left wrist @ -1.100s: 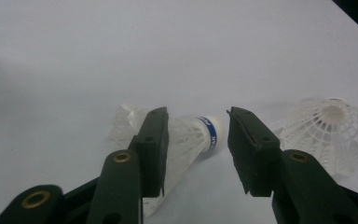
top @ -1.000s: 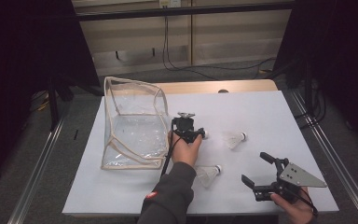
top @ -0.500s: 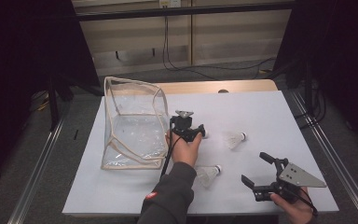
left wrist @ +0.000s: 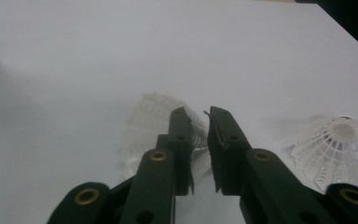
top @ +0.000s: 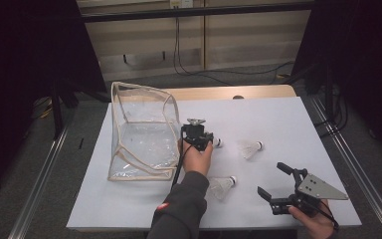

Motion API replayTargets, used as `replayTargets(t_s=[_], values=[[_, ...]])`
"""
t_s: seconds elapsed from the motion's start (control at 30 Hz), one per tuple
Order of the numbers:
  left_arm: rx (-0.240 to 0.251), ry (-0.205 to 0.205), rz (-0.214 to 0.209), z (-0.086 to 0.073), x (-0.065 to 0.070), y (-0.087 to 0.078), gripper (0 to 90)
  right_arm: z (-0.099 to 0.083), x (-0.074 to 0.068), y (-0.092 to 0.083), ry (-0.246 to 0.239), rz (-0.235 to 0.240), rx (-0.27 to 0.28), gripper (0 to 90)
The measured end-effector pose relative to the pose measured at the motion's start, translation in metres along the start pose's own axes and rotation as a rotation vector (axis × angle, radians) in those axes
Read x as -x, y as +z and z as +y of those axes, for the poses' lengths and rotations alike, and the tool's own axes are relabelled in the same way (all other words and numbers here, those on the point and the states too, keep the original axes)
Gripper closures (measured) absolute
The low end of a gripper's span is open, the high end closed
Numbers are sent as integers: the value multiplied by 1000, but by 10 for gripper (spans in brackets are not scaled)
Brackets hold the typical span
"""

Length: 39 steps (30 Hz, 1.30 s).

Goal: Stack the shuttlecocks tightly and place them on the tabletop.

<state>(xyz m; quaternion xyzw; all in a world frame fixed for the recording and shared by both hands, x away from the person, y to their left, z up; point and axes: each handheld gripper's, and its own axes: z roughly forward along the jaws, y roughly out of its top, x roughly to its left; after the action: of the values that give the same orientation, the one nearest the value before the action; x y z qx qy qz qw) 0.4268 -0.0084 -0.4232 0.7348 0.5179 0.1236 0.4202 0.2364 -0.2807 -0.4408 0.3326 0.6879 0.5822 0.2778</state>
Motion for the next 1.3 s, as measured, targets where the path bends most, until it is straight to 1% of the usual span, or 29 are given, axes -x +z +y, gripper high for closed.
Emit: replayTargets(t_s=[0.03, 0.07, 0.1, 0.13, 0.23, 0.27, 0.3, 0.33, 0.53, 0.57, 0.67, 0.8, 0.87, 0.9, 0.93, 0.97, 1.0, 1.03, 1.07, 1.17, 1.27, 1.3], values=[[9, -9, -14, 0, 0, 0, 821, 0, 0, 0, 0, 0, 0, 7], [12, -18, -28, 1, 1, 0, 877, 0, 0, 0, 1, 2, 2, 7], [7, -11, -32, 2, 1, -1, 877, 0, 0, 0, 1, 2, 2, 7], [14, -14, -44, 2, 2, -1, 891, 0, 0, 0, 0, 2, 3, 7], [12, -9, -44, 3, 1, -2, 900, 0, 0, 0, -2, 0, 1, 7], [11, 15, -31, 3, 1, -3, 900, 0, 0, 0, -2, 1, 1, 7], [11, 15, -31, 3, 1, -3, 900, 0, 0, 0, -2, 1, 1, 7], [9, 23, -26, 4, 2, -4, 900, 0, 0, 0, 0, 3, 3, 7], [5, 100, -1, 5, 8, -11, 900, 0, 0, 0, -2, 1, 1, 7], [9, 102, 6, 5, 9, -12, 900, 0, 0, 0, -2, 4, 1, 7], [-4, 108, 29, 6, 8, -14, 900, 0, -1, 0, 1, 3, -1, 7], [-6, 128, 58, 9, 10, -18, 900, 0, 0, 0, -2, 3, 1, 7], [-10, 145, 75, 11, 10, -20, 900, 0, 0, 0, -3, 0, 0, 7], [-10, 142, 76, 11, 11, -20, 900, 0, 0, 0, -2, 0, -1, 7], [-25, 150, 87, 12, 12, -21, 900, 0, 0, 0, -3, 0, 0, 7], [-28, 158, 92, 13, 13, -21, 900, 0, 0, 0, -3, 2, 1, 7], [-25, 160, 90, 14, 13, -21, 900, 0, -1, 0, 0, 2, -2, 7], [-36, 170, 91, 14, 14, -20, 900, 0, -1, 0, -2, 3, -1, 7], [-41, 171, 84, 14, 14, -19, 900, 0, -1, 0, -1, 4, -2, 7], [-37, 155, 58, 12, 16, -13, 883, 0, -1, 1, -3, 5, -2, 7], [-26, 144, 31, 12, 20, -9, 826, 0, -1, 0, -1, 5, -1, 7], [-30, 142, 22, 13, 21, -8, 821, 0, -1, 0, -1, 4, -1, 7]])
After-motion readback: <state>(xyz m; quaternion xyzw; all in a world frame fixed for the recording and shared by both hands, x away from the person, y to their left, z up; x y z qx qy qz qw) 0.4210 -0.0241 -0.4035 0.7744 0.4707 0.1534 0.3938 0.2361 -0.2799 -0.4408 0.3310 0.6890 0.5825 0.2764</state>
